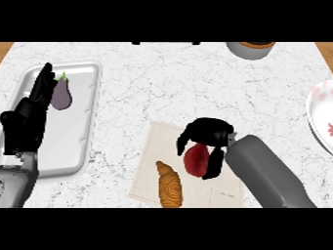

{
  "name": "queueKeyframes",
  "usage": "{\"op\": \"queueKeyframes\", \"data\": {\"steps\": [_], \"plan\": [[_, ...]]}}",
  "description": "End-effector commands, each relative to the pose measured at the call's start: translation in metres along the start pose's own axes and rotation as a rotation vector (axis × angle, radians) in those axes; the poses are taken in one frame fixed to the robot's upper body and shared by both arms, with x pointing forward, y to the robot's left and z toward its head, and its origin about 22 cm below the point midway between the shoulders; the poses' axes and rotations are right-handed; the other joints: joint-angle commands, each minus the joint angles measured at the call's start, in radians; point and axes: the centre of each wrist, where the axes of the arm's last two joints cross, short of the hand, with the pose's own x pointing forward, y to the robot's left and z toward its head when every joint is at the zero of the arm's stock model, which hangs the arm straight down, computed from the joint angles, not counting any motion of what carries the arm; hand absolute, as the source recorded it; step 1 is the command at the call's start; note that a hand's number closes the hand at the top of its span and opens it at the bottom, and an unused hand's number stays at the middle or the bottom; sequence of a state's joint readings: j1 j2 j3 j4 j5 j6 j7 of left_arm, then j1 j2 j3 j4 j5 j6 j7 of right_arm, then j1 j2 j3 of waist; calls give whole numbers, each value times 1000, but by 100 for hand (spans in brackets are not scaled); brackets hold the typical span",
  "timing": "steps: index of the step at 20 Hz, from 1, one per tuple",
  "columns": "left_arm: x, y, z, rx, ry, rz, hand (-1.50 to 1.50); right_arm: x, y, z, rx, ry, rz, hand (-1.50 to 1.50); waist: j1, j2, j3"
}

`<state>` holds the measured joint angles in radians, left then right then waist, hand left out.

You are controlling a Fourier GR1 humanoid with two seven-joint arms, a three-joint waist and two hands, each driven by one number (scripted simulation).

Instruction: Pick the pear from the placemat and place it in the bowl

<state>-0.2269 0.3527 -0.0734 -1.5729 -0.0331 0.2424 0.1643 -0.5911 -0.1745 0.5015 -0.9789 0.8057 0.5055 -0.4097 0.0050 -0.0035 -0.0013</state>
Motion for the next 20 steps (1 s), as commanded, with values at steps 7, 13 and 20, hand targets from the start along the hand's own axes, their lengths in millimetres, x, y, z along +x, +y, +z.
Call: {"op": "queueKeyframes", "data": {"steps": [7,13,20], "plan": [[-3,10,-11,7,13,11,0,-6,4,-14,-46,-62,15,150,-1,4,1],[-12,9,15,46,57,0,0,28,77,-6,-183,183,-101,150,-62,-18,-1],[-9,25,9,90,56,-25,0,85,119,33,-391,308,-131,150,-95,-22,-1]]}}
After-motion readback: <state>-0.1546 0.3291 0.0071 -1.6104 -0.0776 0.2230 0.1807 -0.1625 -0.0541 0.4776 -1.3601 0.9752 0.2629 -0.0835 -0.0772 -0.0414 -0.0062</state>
